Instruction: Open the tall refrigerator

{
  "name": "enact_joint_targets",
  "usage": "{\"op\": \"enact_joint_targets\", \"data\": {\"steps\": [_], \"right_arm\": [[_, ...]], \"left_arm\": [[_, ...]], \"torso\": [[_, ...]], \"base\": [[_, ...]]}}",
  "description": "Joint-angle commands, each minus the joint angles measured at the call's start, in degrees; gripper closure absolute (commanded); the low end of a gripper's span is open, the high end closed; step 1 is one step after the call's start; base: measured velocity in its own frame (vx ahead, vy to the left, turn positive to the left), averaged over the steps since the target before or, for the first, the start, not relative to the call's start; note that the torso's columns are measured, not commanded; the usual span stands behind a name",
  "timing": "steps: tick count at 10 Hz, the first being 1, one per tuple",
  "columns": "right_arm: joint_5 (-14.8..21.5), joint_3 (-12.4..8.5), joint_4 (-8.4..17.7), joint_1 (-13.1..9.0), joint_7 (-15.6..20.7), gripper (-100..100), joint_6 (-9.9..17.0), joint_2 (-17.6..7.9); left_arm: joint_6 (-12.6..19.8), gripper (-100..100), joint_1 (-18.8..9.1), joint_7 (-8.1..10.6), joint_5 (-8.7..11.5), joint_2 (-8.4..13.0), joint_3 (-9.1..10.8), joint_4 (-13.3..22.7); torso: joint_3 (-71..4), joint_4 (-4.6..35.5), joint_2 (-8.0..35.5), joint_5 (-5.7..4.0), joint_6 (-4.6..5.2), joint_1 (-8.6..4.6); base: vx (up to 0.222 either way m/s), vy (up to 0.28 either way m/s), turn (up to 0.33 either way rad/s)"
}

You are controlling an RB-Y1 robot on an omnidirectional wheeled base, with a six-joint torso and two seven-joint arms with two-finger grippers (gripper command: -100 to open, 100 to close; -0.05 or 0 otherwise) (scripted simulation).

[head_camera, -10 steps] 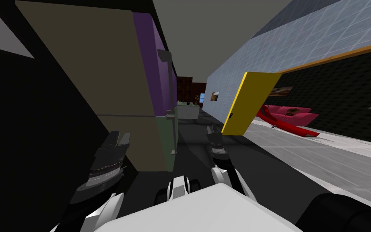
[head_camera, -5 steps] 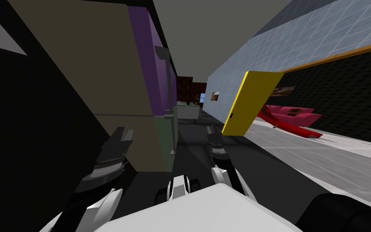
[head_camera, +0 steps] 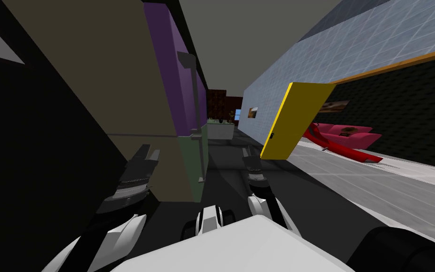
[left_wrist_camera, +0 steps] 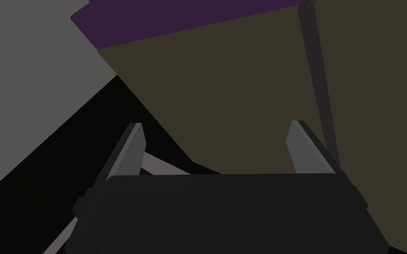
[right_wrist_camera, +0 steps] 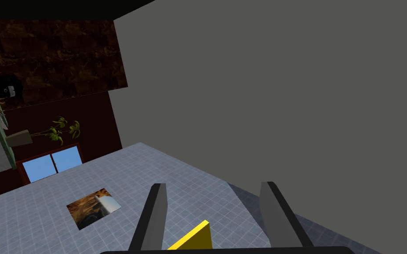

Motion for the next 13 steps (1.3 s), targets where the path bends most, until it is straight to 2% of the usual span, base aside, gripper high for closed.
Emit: {"op": "enact_joint_targets", "data": {"steps": [1, 2, 5, 6, 7, 8, 9, 10, 11, 12, 13], "right_arm": [[0.0, 0.0, 0.0, 0.0, 0.0, 0, 0.0, 0.0], [0.0, 0.0, 0.0, 0.0, 0.0, 0, 0.0, 0.0], [0.0, 0.0, 0.0, 0.0, 0.0, 0, 0.0, 0.0], [0.0, 0.0, 0.0, 0.0, 0.0, 0, 0.0, 0.0], [0.0, 0.0, 0.0, 0.0, 0.0, 0, 0.0, 0.0], [0.0, 0.0, 0.0, 0.0, 0.0, 0, 0.0, 0.0], [0.0, 0.0, 0.0, 0.0, 0.0, 0, 0.0, 0.0], [0.0, 0.0, 0.0, 0.0, 0.0, 0, 0.0, 0.0], [0.0, 0.0, 0.0, 0.0, 0.0, 0, 0.0, 0.0], [0.0, 0.0, 0.0, 0.0, 0.0, 0, 0.0, 0.0], [0.0, 0.0, 0.0, 0.0, 0.0, 0, 0.0, 0.0]], "left_arm": [[4.02, -100, -1.76, 0.73, 0.61, 0.25, -0.33, -0.71], [6.19, -100, -3.06, 1.24, 1.06, 0.32, -0.53, -1.18], [9.51, -100, -4.42, 1.76, 1.53, 0.32, -0.74, -1.64], [11.58, -100, -5.82, 2.3, 2.02, 0.26, -0.95, -2.08], [12.4, -100, -5.82, 2.3, 2.02, 0.26, -0.95, -2.08], [14.44, -100, -7.24, 2.84, 2.52, 0.17, -1.15, -2.51], [15.38, -100, -7.24, 2.84, 2.52, 0.17, -1.15, -2.51], [17.27, -100, -8.66, 3.38, 3.02, 0.06, -1.33, -2.92], [18.4, -100, -8.66, 3.38, 3.02, 0.06, -1.33, -2.92], [20.26, -100, -10.07, 3.9, 3.53, -0.03, -1.5, -3.29], [21.46, -100, -10.07, 3.9, 3.53, -0.03, -1.5, -3.29]], "torso": [[-0.01, 0.0, -0.01, -0.02, 0.0, -0.09], [-0.01, -0.01, -0.02, -0.02, 0.0, -0.05], [-0.01, 0.0, -0.01, 0.01, 0.0, 0.02], [0.0, 0.0, 0.0, 0.0, 0.0, 0.02], [0.0, 0.0, -0.01, 0.0, 0.0, 0.0], [0.0, 0.0, 0.0, 0.0, 0.0, -0.01], [0.0, 0.0, 0.0, -0.02, 0.0, -0.06], [0.02, 0.01, 0.03, -0.01, 0.0, -0.02], [0.01, 0.0, 0.01, 0.0, 0.0, 0.0], [0.0, 0.0, 0.0, 0.01, 0.0, 0.04], [-0.02, -0.01, -0.03, 0.0, 0.0, -0.02]], "base": [[0.015, -0.05, 0.01], [0.016, -0.049, 0.02], [0.016, -0.037, 0.014], [0.018, -0.035, 0.023], [0.018, -0.037, 0.011], [0.015, -0.051, 0.019], [0.008, -0.045, 0.012], [0.01, -0.043, 0.021], [0.013, -0.033, 0.011], [0.019, -0.048, 0.025], [0.018, -0.04, 0.011]]}}
